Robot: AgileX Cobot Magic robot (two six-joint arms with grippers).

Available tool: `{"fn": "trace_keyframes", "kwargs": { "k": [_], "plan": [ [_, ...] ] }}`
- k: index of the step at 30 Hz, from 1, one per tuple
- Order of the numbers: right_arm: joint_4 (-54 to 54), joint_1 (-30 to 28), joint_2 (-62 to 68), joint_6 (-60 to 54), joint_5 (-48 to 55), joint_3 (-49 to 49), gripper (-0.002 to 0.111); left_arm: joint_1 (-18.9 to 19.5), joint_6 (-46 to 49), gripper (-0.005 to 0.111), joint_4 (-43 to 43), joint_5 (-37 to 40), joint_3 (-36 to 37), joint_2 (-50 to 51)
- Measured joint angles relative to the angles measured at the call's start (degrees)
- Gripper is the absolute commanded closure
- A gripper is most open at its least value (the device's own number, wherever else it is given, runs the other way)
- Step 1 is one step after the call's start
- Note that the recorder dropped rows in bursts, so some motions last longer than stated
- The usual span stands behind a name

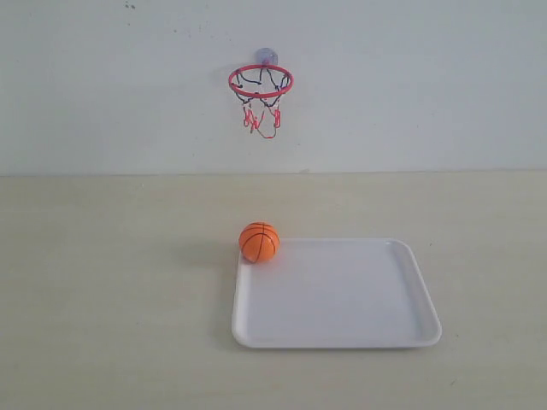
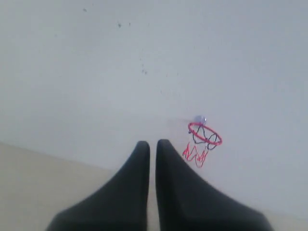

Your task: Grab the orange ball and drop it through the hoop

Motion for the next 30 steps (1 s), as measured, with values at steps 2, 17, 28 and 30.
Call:
{"fn": "trace_keyframes", "kwargs": {
  "k": [2, 17, 28, 30],
  "plan": [
    [0.0, 0.0, 0.0, 0.0, 0.0, 0.0, 0.108, 0.0, -0.05, 0.103, 0.0, -2.83, -0.11, -0.04],
    [0.0, 0.0, 0.0, 0.0, 0.0, 0.0, 0.108, -1.14, -2.44, 0.103, 1.15, -0.82, -15.6, 29.83],
    [0.0, 0.0, 0.0, 0.0, 0.0, 0.0, 0.108, -3.33, 45.2, 0.1, -28.22, 30.85, -51.68, 81.49],
    [0.0, 0.0, 0.0, 0.0, 0.0, 0.0, 0.108, -3.33, 47.89, 0.09, -31.41, 33.57, -56.78, 89.0]
  ]
}}
